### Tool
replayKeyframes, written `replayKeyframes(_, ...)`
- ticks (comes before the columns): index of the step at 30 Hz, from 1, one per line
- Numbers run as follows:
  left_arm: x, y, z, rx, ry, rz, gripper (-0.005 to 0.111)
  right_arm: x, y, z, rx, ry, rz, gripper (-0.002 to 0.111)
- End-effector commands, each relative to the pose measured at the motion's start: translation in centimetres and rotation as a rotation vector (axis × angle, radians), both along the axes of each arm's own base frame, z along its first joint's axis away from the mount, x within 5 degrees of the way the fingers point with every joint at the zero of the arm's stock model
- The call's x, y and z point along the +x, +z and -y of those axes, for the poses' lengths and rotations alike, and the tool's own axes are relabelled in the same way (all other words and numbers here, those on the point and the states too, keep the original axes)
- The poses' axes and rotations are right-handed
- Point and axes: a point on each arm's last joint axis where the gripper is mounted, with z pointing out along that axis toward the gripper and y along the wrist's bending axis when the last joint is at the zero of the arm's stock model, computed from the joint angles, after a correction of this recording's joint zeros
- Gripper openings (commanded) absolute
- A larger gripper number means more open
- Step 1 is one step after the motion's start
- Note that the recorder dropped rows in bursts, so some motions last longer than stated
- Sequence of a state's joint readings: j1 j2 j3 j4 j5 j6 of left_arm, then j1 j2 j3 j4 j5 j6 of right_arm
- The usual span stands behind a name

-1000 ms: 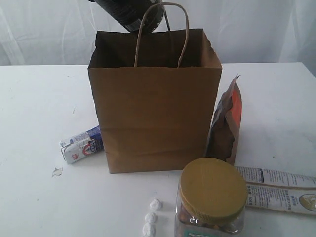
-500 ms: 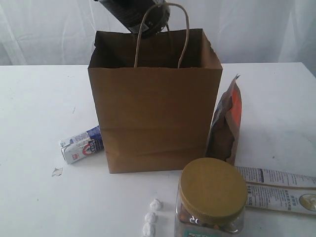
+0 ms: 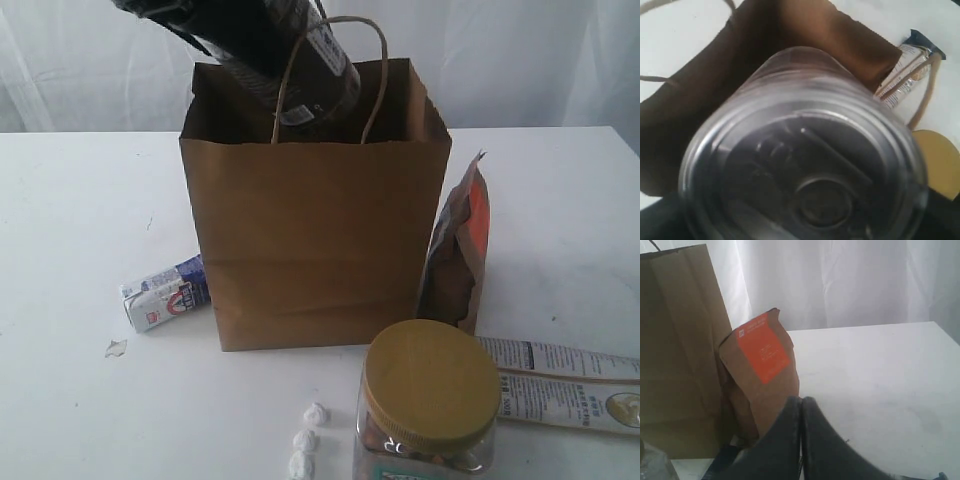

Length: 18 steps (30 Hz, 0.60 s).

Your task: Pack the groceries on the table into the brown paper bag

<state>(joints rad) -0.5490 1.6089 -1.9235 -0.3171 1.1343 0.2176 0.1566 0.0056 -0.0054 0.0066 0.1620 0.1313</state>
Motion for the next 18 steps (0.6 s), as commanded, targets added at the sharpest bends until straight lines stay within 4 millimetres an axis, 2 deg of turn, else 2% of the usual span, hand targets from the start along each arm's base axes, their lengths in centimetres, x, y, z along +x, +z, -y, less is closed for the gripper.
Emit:
replayKeyframes(1, -0.8, -0.8, 0.8, 0.036, -0.08, -0.082, 0.0, 0.0, -0.1, 0.0, 0.003, -0.007, 0.005, 0.0)
replayKeyframes(14, 1.5, -1.8, 2.2, 0.053, -0.103, -0.074, 0.0, 0.0, -0.1, 0.0, 0.003, -0.007, 0.005, 0.0)
replayKeyframes(18, 1.9, -1.5, 2.3, 0.059, -0.1, -0.042, 0.0, 0.0, -0.1, 0.0, 0.003, -0.007, 0.005, 0.0)
